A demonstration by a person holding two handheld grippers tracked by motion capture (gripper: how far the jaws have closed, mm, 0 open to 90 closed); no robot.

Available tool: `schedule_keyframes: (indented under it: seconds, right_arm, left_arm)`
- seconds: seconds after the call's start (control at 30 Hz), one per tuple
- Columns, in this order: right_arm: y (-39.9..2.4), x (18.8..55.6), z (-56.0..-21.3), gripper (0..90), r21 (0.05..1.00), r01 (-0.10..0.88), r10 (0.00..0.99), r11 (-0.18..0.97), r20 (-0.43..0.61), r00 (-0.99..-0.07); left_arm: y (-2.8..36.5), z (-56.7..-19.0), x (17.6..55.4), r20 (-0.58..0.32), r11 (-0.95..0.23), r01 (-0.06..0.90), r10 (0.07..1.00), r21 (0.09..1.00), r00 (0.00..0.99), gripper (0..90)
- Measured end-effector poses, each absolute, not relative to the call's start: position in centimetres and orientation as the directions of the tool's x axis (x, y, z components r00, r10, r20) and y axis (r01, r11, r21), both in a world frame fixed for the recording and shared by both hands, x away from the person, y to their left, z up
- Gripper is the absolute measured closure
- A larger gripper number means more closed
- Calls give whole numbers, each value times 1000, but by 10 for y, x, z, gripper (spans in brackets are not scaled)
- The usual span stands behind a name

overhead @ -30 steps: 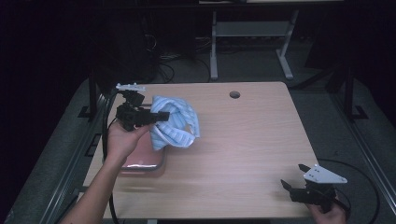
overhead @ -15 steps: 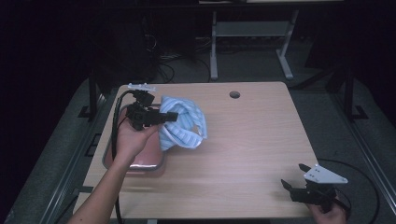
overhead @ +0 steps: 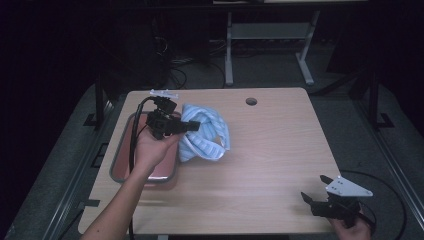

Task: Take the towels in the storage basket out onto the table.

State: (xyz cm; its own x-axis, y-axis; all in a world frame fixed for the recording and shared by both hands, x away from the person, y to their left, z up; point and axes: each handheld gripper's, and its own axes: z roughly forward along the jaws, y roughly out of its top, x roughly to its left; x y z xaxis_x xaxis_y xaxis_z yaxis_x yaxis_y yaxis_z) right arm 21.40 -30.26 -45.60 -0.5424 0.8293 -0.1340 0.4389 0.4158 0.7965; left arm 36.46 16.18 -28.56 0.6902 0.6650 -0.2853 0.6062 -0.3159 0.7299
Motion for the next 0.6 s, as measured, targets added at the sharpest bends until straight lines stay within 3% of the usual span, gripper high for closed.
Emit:
schedule_keyframes:
  seconds: [0.6]
  right_arm:
    - [-304, 214, -455, 152, 807, 433, 832, 403, -125, -540]
  left_arm:
    - [130, -298, 375, -297, -341, 605, 636, 720, 712, 730]
